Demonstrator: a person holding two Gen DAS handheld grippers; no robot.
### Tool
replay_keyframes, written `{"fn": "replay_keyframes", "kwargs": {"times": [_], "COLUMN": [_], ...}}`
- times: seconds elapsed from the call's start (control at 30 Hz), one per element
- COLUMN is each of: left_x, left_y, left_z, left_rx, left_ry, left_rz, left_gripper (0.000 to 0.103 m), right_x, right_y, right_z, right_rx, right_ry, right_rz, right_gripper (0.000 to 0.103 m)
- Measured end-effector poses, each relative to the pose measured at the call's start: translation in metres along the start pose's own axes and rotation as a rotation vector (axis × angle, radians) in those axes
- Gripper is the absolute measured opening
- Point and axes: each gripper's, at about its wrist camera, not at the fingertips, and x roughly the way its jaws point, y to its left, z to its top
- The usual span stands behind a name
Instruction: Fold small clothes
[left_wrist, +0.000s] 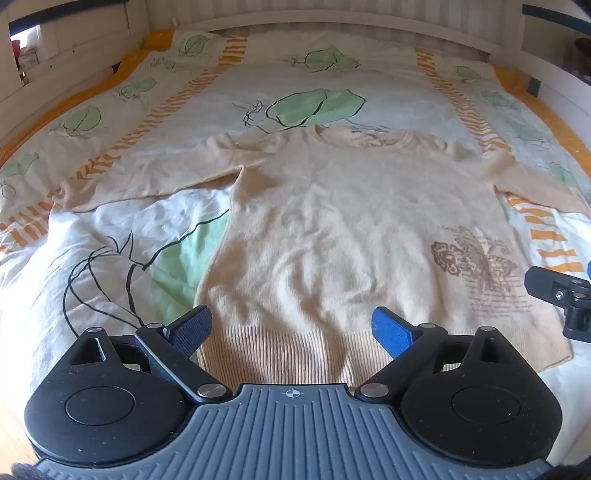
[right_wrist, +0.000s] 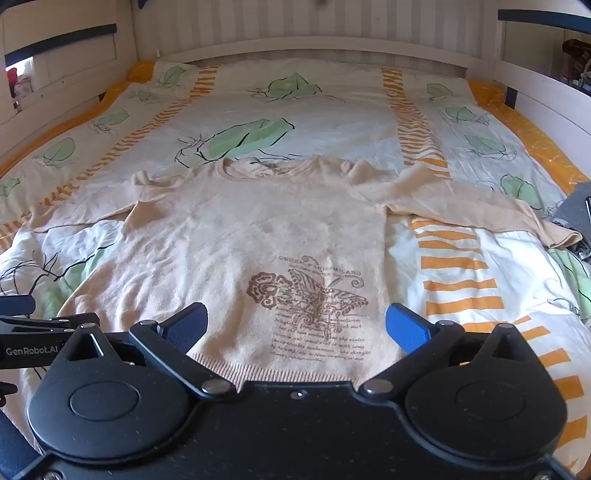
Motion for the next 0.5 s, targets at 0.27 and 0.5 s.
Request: {"fn": "replay_keyframes", "kwargs": {"times": [0.27,0.5], "left_x": [0.003,0.005], "left_y": [-0.005,0.003], "left_z": [-0.003,-0.003], "left_rx": [-0.018,-0.036], "left_ry": [0.019,0.033], "left_rz": [0.002,-0.007], "left_gripper": [0.094,0.094], "right_x": [-0.001,0.008], "right_y": [0.006,0.002], "right_z": [-0.001,-0.003], "right_rx": [-0.006,0.016], "right_ry": [0.015,0.07], "right_rz": [-0.013,-0.032], "right_gripper": [0.102,0.102]}}
